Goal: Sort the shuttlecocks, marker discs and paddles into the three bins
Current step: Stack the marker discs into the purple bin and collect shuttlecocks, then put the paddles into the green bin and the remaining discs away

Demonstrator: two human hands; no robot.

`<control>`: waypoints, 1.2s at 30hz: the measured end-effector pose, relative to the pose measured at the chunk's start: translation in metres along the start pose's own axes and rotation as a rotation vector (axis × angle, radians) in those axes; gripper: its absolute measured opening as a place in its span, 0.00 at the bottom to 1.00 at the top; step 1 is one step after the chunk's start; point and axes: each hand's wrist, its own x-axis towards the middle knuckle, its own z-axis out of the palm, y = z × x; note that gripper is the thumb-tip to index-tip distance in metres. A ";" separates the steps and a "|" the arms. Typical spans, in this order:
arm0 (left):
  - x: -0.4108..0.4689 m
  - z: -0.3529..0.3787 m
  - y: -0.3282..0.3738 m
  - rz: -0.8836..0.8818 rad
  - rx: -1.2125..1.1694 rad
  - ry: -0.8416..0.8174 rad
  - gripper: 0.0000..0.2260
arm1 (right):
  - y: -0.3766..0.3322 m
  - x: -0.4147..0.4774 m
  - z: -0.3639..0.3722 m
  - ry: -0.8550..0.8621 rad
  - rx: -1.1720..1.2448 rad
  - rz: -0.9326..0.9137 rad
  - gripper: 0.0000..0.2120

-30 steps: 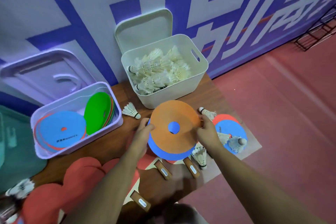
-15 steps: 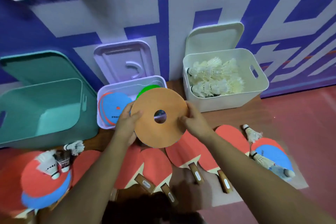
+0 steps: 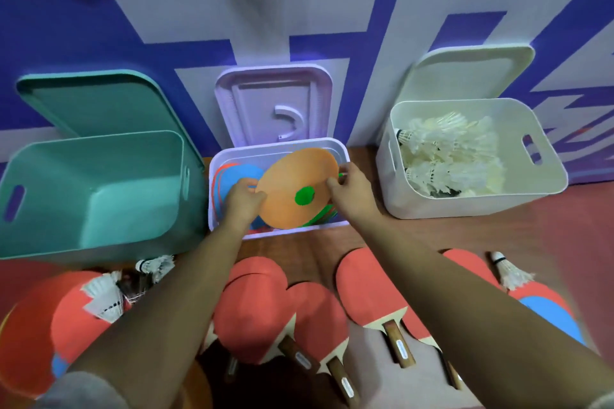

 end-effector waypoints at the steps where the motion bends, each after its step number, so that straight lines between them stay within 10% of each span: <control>1: 0.009 0.004 -0.002 -0.007 0.016 -0.014 0.17 | 0.002 0.004 0.004 -0.011 0.009 0.011 0.10; 11: 0.025 0.033 -0.014 0.166 0.383 -0.255 0.12 | 0.036 0.012 0.026 0.211 -0.203 -0.083 0.19; 20: -0.037 -0.013 -0.039 0.246 -0.019 -0.172 0.07 | 0.050 -0.082 0.007 0.202 -0.115 -0.063 0.17; 26: -0.117 -0.017 -0.078 0.323 0.024 -0.097 0.08 | 0.083 -0.151 0.010 0.000 -0.217 -0.001 0.13; 36: -0.238 0.025 -0.173 -0.131 0.136 0.052 0.04 | 0.143 -0.211 0.066 -0.482 -0.396 -0.008 0.18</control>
